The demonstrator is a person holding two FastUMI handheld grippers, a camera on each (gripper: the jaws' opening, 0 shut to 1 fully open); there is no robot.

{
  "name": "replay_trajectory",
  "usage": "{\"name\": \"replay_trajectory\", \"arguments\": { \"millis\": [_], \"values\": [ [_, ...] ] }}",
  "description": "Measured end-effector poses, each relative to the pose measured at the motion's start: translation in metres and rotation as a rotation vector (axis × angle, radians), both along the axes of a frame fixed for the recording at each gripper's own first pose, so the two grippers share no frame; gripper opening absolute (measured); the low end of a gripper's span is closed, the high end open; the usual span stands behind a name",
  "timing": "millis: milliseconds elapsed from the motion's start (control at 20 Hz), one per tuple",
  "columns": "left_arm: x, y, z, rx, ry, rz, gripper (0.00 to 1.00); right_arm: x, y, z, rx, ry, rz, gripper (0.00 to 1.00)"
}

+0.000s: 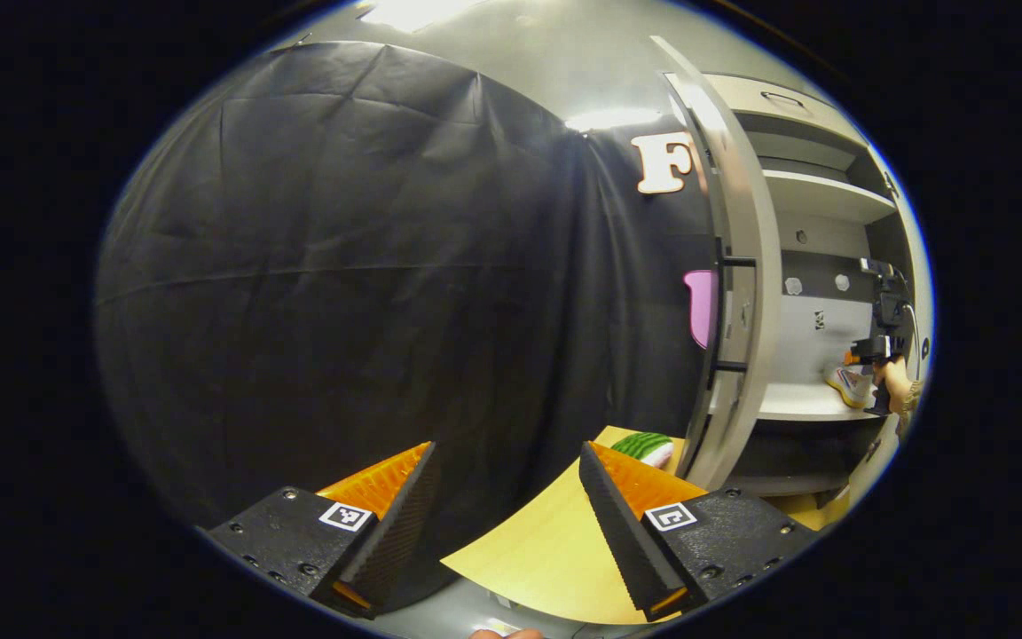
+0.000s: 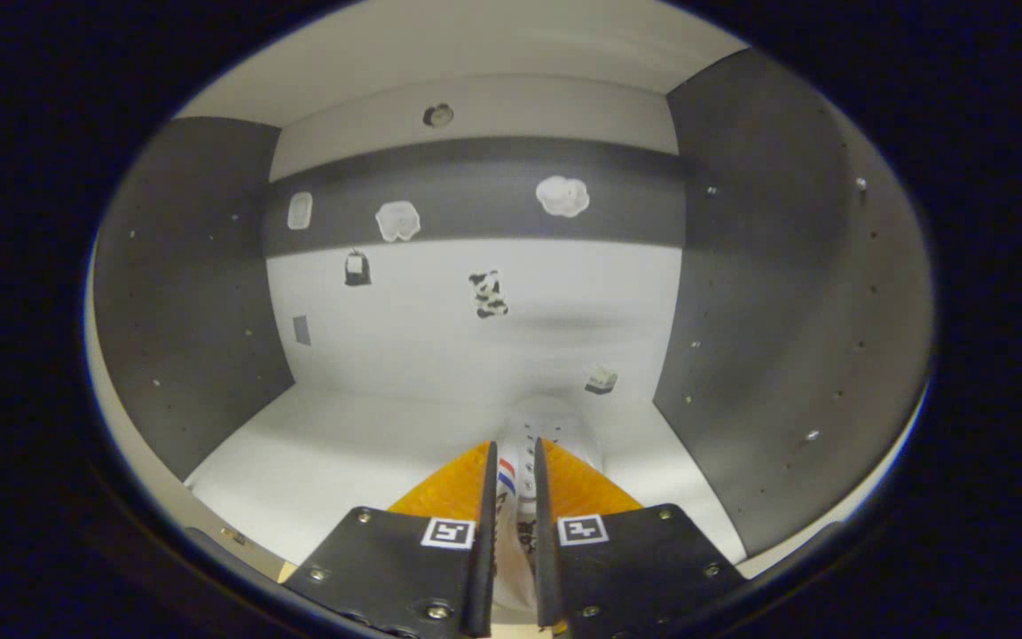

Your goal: Grab one shoe with the right hand and put it into the shoe cabinet, grab the other shoe with the left hand and put it into the shoe cabinet; then close the right door with the right hand and the left door with the left hand.

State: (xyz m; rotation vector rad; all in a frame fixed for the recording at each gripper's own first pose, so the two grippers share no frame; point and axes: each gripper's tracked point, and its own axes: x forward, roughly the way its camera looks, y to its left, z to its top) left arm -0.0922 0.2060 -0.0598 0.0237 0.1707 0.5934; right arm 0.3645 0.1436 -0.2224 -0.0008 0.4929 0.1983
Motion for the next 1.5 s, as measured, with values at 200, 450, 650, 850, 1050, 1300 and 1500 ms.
{"name": "replay_trajectory", "arguments": {
  "millis": [200, 450, 650, 850, 1050, 1300, 1500],
  "values": [
    [0.013, -0.03, -0.011, -0.026, 0.018, -0.107, 0.94, -0.042, -0.01, 0.062, 0.038, -0.098, 0.04, 0.2],
    [0.031, -0.087, -0.039, -0.059, 0.071, -0.279, 0.94, -0.111, -0.023, 0.139, 0.108, -0.207, 0.087, 0.19],
    [0.04, -0.141, -0.063, -0.115, 0.119, -0.421, 0.99, -0.163, -0.042, 0.185, 0.113, -0.28, 0.104, 0.19],
    [0.051, -0.19, -0.098, -0.173, 0.195, -0.548, 0.97, -0.208, -0.064, 0.215, 0.13, -0.306, 0.103, 0.19],
    [0.049, -0.23, -0.152, -0.243, 0.338, -0.644, 0.97, -0.241, -0.092, 0.243, 0.114, -0.357, 0.074, 0.16],
    [0.04, -0.268, -0.235, -0.318, 0.565, -0.755, 0.95, -0.275, -0.122, 0.273, 0.127, -0.393, 0.032, 0.19],
    [0.04, -0.288, -0.301, -0.346, 0.714, -0.813, 0.93, -0.29, -0.158, 0.284, 0.106, -0.414, -0.033, 0.19]
  ]
}}
